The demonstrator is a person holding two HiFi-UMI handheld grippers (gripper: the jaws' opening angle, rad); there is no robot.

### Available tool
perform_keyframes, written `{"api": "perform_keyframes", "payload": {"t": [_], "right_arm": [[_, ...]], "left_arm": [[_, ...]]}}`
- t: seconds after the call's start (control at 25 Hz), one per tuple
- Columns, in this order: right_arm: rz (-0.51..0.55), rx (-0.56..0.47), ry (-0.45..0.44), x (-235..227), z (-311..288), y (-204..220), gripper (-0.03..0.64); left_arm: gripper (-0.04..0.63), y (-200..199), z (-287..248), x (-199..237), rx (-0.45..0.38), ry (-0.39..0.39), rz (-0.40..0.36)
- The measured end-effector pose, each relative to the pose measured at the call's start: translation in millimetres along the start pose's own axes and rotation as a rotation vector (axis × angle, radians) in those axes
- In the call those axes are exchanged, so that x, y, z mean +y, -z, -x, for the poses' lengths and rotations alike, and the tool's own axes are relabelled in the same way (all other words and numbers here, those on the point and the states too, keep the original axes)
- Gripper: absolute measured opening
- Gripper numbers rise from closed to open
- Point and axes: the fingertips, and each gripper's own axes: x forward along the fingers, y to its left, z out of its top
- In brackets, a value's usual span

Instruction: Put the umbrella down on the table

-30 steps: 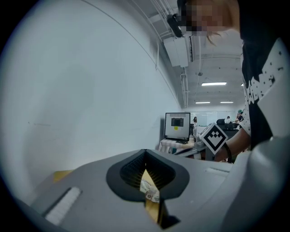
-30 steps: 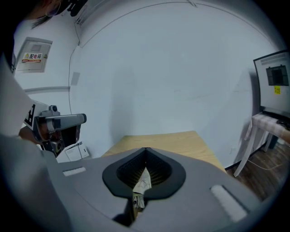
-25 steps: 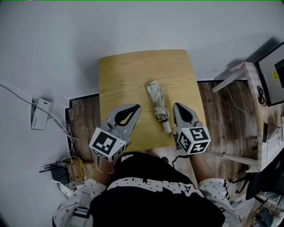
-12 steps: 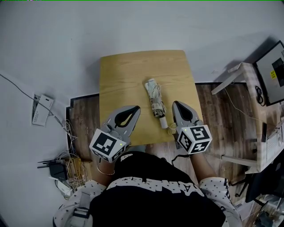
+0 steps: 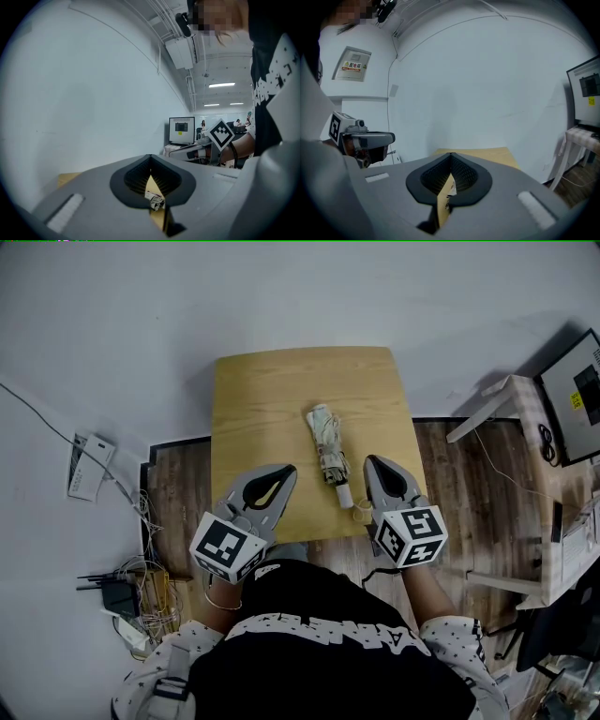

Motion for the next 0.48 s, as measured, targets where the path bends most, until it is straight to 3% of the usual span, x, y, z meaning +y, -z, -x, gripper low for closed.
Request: {"api": "perform_keyframes", "payload": {"t": [0.48], "right_arm": [[-0.006, 0.013, -0.008, 1.7, -3.9, 3.9, 0.012]], "left_arm": [[-0.003, 1.5, -1.9, 3.9, 0.004, 0.001, 0.002]]}}
